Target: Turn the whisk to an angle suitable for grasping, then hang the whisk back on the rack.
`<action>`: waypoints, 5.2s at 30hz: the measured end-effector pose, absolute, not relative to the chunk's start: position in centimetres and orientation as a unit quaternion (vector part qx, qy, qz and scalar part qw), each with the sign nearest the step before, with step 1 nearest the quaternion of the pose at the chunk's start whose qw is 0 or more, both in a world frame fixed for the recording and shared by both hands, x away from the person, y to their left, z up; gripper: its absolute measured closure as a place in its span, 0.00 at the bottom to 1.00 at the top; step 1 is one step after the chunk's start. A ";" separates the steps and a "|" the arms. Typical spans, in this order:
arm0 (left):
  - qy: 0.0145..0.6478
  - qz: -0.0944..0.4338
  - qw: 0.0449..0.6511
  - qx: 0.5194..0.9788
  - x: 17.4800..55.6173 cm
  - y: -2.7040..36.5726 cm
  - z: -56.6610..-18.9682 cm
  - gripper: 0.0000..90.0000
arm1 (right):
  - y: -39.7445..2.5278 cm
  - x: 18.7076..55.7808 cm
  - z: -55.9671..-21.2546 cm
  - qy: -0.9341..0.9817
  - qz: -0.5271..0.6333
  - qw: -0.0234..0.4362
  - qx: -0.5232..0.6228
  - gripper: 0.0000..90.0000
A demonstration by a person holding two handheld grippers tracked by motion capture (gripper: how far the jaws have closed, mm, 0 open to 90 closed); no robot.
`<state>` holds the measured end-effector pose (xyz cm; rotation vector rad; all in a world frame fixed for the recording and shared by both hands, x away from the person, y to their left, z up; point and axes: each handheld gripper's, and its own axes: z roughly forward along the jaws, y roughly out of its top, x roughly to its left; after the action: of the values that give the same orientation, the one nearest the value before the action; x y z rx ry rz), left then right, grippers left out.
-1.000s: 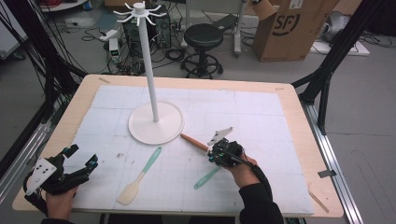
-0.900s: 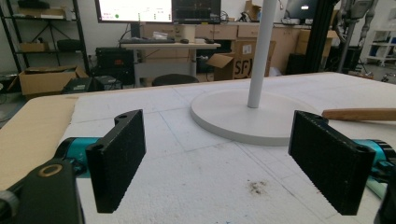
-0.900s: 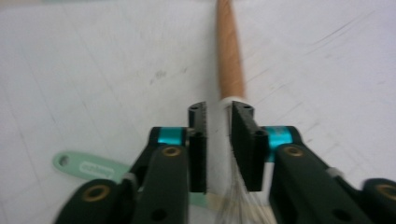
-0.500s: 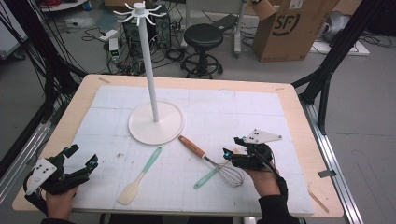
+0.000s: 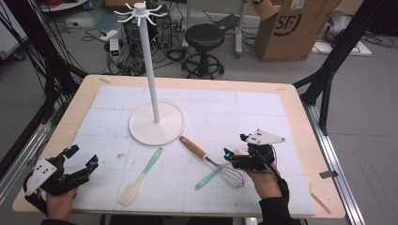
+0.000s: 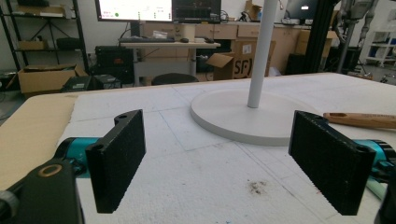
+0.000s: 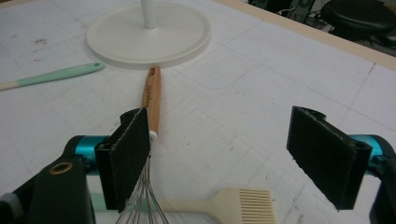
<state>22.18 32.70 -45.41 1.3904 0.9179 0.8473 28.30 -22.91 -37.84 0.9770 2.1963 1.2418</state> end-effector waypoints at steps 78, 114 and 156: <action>0.395 0.363 0.594 0.599 22.2 32.7 -45.4 0.22 | -10.2 36.5 -41.9 0.909 0.246 0.053 0.331 0.78; 0.367 0.364 0.646 0.561 20.3 31.3 -40.7 0.29 | -17.2 30.6 -34.3 0.806 0.533 0.025 0.255 0.79; 0.211 0.128 0.715 0.654 25.7 20.4 -26.5 0.41 | -10.5 27.7 -29.6 0.764 0.630 0.020 0.140 0.79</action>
<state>25.73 20.35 -26.45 1.4487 0.4678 0.2839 27.72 -10.48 -29.64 0.4347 2.3695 1.9524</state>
